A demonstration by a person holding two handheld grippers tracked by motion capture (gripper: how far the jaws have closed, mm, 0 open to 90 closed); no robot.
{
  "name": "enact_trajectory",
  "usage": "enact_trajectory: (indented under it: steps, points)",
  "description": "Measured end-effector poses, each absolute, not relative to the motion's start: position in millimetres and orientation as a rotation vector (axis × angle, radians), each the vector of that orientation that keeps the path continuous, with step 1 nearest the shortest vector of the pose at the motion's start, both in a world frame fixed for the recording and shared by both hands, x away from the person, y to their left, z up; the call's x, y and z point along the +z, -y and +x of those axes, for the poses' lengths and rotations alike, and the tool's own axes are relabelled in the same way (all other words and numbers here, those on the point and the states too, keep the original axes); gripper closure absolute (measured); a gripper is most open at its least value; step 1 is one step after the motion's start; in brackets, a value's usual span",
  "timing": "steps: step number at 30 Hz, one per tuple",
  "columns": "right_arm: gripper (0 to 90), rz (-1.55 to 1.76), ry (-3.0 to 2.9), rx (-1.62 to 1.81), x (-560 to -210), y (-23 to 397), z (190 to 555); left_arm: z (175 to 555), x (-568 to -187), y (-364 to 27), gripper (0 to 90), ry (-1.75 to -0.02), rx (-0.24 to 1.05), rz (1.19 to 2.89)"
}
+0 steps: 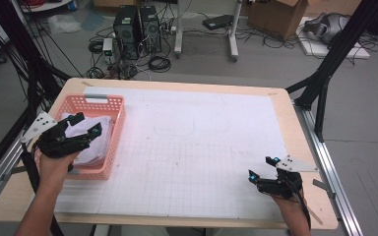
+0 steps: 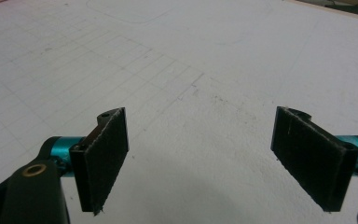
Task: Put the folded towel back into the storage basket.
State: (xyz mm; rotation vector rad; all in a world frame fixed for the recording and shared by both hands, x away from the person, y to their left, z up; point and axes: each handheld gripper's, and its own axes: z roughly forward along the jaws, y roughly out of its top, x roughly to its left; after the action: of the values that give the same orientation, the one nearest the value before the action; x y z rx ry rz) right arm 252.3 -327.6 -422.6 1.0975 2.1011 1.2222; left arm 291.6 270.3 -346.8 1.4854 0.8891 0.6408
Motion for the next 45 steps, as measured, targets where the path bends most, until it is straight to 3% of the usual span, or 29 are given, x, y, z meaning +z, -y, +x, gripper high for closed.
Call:
enact_trajectory:
  steps: [10,22,27,45]
  points:
    - [17.8,1.087,-2.08,1.23,-421,329,249,267,-349,-215,21.5,-0.753,0.61,1.545]
    - [17.8,1.078,-2.074,1.239,-421,330,247,265,-377,-157,17.5,-0.712,0.514,1.608]
    - [17.8,1.09,-2.076,1.243,-421,331,245,264,-384,-151,21.2,-0.66,0.475,1.634]
    - [17.8,1.086,-2.077,1.235,-421,331,242,262,-396,-143,21.3,-0.641,0.427,1.659]
